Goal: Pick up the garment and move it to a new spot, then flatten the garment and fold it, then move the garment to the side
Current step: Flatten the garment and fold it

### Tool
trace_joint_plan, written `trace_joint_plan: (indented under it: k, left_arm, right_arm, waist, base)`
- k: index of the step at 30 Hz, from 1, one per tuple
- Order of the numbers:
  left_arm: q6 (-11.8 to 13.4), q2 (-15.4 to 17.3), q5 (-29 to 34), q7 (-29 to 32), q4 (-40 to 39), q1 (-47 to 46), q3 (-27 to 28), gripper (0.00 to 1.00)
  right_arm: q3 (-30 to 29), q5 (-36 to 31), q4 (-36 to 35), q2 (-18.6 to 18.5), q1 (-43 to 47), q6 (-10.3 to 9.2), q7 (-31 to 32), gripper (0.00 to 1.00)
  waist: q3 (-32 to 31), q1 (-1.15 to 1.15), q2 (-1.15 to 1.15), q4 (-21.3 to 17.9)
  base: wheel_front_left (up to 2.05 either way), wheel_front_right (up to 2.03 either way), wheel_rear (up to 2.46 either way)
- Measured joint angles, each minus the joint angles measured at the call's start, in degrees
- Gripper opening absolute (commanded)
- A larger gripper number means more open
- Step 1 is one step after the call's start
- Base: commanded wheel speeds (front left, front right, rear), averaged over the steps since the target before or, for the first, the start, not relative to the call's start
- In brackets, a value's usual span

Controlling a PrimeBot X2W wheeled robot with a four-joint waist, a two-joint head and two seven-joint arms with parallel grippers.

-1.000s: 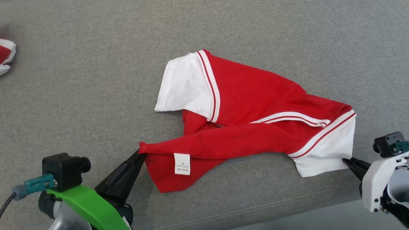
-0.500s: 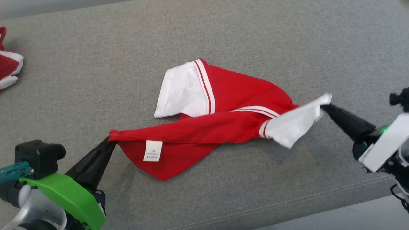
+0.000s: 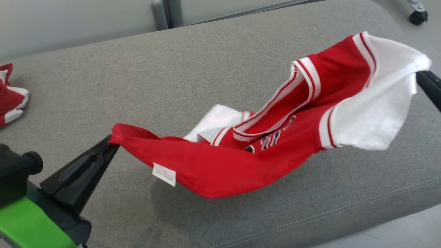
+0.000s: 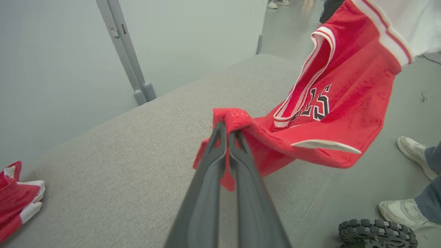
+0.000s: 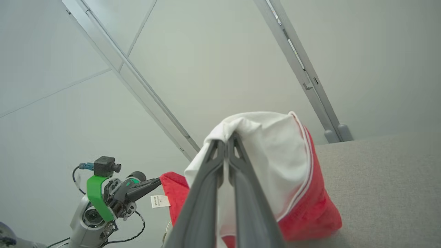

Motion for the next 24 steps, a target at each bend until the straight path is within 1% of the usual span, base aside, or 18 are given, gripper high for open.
trace_joint_plan:
  k: [3,6,7,9,11,14,16,17,18,19,20,21,23,24]
  left_arm:
    - [-0.11,1.33,-3.31,2.46,-5.45,-1.03,0.57,0.0]
    - [0.01,1.57,-7.43,4.57,-11.61,-2.81,2.42,0.0]
    - [0.07,1.9,-8.15,5.39,-12.5,-3.83,3.34,0.0]
    - [0.66,2.98,-9.89,7.15,-11.18,-5.87,5.63,0.0]
    - [1.26,3.14,-12.61,8.8,-9.04,-7.82,6.79,0.0]
    - [1.49,3.54,-15.89,11.36,-5.83,-10.73,6.95,0.0]
    - [1.54,3.81,-17.52,12.78,-0.62,-13.16,6.3,0.0]
    - [1.57,3.79,-18.39,13.92,4.98,-16.2,4.37,0.0]
    - [1.57,3.61,-18.39,13.9,7.82,-18.29,3.57,0.0]
    - [1.57,3.52,-18.33,13.86,10.57,-21.07,2.88,0.0]
    - [1.56,3.2,-17.8,13.57,12.95,-24.46,2.14,0.0]
    - [1.55,2.72,-16.8,13.16,15.24,-28.18,1.3,0.0]
    - [1.19,1.65,-13.16,11.55,19.18,-35.95,-0.62,0.0]
    - [0.52,1.13,-10.92,10.56,20.73,-39.9,-1.69,0.0]
  right_arm:
    - [-3.83,2.03,-6.09,-1.38,1.3,0.0,-0.31,0.0]
    - [-7.25,5.64,-11.98,-1.99,2.88,-0.21,-0.3,0.0]
    - [-8.11,7.11,-13.4,-2.29,3.52,-0.74,-0.2,0.0]
    - [-8.62,9.92,-15.01,-2.64,4.38,-2.07,0.83,0.0]
    - [-7.99,12.49,-14.46,-2.87,4.89,-3.79,2.2,0.0]
    - [-4.81,15.19,-9.29,-2.7,4.97,-6.83,3.43,0.0]
    - [-2.29,15.25,-4.5,-1.42,3.87,-9.25,3.47,0.0]
    - [0.08,15.24,-0.47,0.75,0.12,-11.62,2.9,0.0]
    - [0.97,15.28,1.3,2.55,-2.88,-13.49,1.77,0.0]
    - [1.99,15.25,2.93,4.14,-6.33,-15.06,0.97,0.0]
    - [2.61,14.73,4.81,5.46,-10.12,-16.05,-0.26,0.0]
    - [2.82,14.02,6.91,6.78,-14.32,-16.64,-1.89,0.0]
    - [2.86,11.26,11.12,9.09,-23.74,-16.72,-5.81,0.0]
    - [2.63,9.22,12.82,10.06,-28.48,-16.62,-7.89,0.0]
  waist:
    - [-0.57,0.0,0.0,-1.0]
    - [-0.63,0.0,0.0,-1.96]
    - [-0.44,0.0,0.0,-2.16]
    - [0.22,0.0,0.0,-2.47]
    - [1.17,0.0,0.0,-2.69]
    - [3.07,0.0,0.0,-2.8]
    - [4.47,0.0,0.0,-2.75]
    - [5.94,0.0,0.0,-2.57]
    - [6.67,0.0,0.0,-2.42]
    - [7.42,0.0,0.0,-2.21]
    - [8.15,0.0,0.0,-1.97]
    - [8.87,0.0,0.0,-1.67]
    - [10.31,0.0,0.0,-0.9]
    - [10.99,0.0,0.0,-0.44]
  base:
    - [0.0,0.0,0.0]
    - [0.0,0.0,0.0]
    - [0.0,0.0,0.0]
    - [0.0,0.0,0.0]
    - [0.0,0.0,0.0]
    - [0.0,0.0,0.0]
    - [0.0,0.0,0.0]
    - [0.0,0.0,0.0]
    - [0.0,0.0,0.0]
    - [0.0,0.0,0.0]
    - [0.0,0.0,0.0]
    - [0.0,0.0,0.0]
    - [0.0,0.0,0.0]
    - [0.0,0.0,0.0]
